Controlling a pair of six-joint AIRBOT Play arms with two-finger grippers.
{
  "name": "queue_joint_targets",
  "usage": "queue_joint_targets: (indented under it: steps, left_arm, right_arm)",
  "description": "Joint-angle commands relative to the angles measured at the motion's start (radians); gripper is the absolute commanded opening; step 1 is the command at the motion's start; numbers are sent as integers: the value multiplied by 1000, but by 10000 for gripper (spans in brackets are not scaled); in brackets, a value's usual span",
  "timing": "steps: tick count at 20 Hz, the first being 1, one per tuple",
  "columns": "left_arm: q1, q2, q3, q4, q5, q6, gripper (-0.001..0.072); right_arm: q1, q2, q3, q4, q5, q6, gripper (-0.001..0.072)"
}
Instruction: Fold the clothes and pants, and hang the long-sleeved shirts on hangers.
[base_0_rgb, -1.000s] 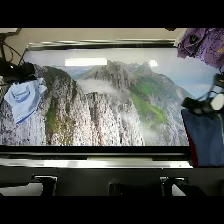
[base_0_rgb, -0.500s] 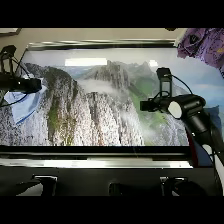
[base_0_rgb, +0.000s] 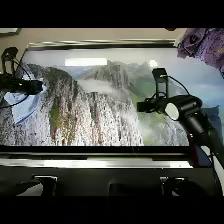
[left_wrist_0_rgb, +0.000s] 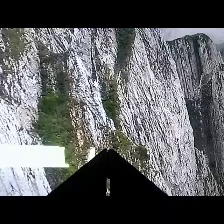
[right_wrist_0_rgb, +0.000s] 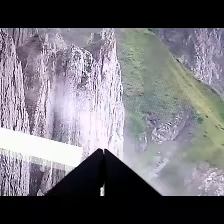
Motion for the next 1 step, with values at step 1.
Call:
queue_joint_targets:
  steps: [1]
  left_arm:
    - [0,1,0,0,0,1,17]
  right_arm:
    - [2,1,1,-2,0,1,33]
